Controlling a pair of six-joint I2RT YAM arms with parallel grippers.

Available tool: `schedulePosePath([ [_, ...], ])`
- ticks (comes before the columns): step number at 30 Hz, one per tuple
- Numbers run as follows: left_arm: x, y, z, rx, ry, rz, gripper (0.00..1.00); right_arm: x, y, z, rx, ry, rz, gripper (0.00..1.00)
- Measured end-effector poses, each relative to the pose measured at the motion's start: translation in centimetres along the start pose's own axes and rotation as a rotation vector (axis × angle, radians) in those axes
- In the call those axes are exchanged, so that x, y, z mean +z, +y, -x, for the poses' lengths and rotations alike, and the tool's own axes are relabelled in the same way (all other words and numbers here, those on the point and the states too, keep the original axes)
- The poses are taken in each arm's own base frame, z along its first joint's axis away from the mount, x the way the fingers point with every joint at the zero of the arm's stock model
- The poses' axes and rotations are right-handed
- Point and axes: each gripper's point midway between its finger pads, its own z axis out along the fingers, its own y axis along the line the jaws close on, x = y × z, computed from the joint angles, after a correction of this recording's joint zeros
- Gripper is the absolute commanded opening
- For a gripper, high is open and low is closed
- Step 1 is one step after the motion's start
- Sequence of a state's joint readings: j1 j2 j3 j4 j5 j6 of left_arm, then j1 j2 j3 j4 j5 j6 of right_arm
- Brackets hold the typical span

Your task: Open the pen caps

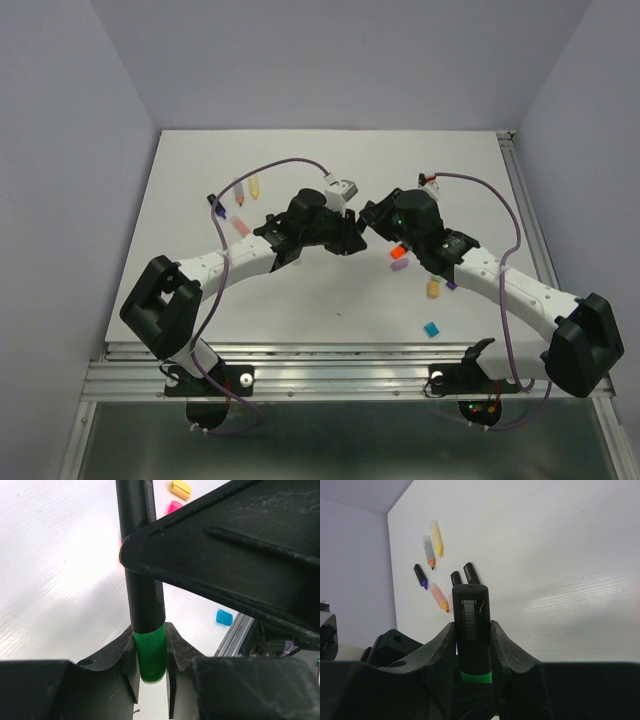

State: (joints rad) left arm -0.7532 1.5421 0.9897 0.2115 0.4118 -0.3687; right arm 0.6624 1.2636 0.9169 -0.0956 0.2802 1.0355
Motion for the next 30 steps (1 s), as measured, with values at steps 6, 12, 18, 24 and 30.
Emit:
schedulePosePath([
  [6, 0.0, 0.0, 0.2, -0.053, -0.009, 0.014, 0.00, 0.4, 0.2, -0.3, -0.007, 0.010, 0.011, 0.29],
  [12, 0.1, 0.1, 0.4, -0.097, -0.022, 0.032, 0.00, 0.9, 0.4, -0.3, -0.022, 0.002, 0.024, 0.36],
  [18, 0.1, 0.4, 0.3, -0.130, -0.024, 0.055, 0.00, 1.4, 0.3, -0.3, -0.039, -0.006, 0.025, 0.43],
  [24, 0.3, -0.7, -0.2, -0.127, -0.005, 0.029, 0.00, 2.1, -0.5, -0.9, -0.056, 0.003, -0.002, 0.55],
  [30, 0.4, -1.4, -0.1, -0.120, 0.000, 0.015, 0.00, 2.7, -1.2, -1.2, -0.071, 0.007, -0.025, 0.48],
])
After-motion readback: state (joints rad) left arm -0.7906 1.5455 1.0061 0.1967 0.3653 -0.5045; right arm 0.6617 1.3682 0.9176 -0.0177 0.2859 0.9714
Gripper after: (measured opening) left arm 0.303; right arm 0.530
